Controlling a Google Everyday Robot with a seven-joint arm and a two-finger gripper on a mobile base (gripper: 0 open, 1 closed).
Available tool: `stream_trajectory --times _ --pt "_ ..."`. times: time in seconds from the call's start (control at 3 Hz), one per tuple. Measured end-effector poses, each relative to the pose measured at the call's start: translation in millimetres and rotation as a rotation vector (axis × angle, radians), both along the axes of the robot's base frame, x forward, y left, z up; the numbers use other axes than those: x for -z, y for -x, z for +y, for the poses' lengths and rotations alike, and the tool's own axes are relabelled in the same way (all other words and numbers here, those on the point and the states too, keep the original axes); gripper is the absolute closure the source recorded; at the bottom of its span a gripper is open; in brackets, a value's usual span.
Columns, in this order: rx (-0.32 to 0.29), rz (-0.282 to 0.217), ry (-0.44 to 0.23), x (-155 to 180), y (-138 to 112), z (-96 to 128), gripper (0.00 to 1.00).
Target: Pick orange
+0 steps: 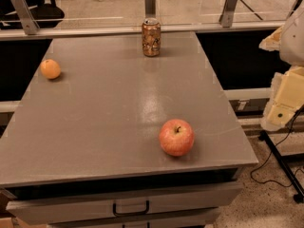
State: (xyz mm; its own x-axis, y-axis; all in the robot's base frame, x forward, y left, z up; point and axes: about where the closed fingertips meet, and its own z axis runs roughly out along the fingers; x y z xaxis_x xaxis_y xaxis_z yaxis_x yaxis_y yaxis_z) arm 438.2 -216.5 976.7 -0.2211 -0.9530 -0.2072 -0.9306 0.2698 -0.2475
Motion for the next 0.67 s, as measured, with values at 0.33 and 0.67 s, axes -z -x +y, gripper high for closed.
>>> stream_trajectory --times 0.33,0.67 --pt "0.0 0.0 0.0 0.0 -0.1 0.1 0.0" --pt "-0.078 -0.016 -0.069 6.2 -30.2 44.9 0.0"
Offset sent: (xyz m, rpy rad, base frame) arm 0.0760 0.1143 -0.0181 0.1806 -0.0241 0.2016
